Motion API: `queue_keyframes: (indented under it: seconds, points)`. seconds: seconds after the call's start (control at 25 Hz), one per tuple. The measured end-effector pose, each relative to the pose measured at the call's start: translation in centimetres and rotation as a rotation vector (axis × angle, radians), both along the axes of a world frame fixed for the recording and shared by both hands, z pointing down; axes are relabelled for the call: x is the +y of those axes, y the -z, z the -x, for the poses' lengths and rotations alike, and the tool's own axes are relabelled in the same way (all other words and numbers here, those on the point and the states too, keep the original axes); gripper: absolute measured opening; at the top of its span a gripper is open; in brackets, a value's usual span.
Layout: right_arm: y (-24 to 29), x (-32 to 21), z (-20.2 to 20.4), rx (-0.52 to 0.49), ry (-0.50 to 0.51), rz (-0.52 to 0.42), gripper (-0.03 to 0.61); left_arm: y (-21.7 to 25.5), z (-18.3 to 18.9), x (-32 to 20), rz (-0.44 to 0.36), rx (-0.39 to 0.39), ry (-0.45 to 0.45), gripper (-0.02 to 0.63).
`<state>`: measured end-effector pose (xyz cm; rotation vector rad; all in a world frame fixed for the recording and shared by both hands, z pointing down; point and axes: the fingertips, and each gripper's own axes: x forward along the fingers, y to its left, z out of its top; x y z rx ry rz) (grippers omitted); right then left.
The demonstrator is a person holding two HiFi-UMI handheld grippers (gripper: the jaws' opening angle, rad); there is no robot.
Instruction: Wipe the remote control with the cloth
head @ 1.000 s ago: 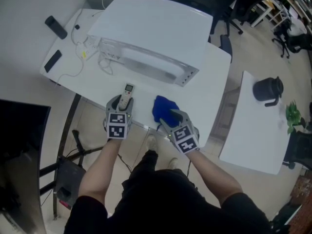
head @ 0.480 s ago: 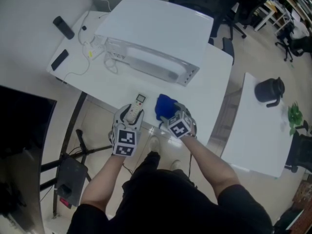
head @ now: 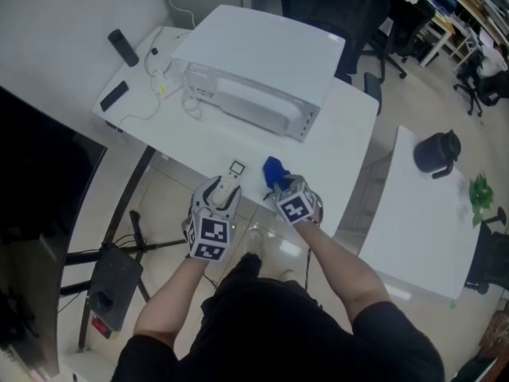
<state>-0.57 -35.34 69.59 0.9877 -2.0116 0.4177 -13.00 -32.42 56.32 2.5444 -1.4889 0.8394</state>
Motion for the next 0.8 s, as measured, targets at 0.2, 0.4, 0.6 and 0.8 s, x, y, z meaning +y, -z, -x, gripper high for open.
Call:
queue_keyframes:
  seconds: [0.2, 0.4, 0.6, 0.8]
  points:
    - [6.1, 3.7, -0.5, -0.131, 0.024, -0.122, 0.059, 2.3, -1.3, 3.4, -0.057, -0.034, 0.008, 0.207]
    - [15.8, 9.6, -1.6, -0.254, 0.083, -0.271, 0.058, 5.1, -3.9, 8.7, -0.107, -0.076, -0.001, 0.207]
    - [25.2, 16.5, -1.9, -0.351, 0.159, -0.399, 0.058, 7.2, -6.7, 13.8, -0.148, -0.135, -0.045, 0.207]
    - [29.2, 22.7, 0.8, -0.363, 0.309, -0.416, 0.058, 9.3, -8.7, 16.5, -0.217, -0.220, -0.093, 0.207]
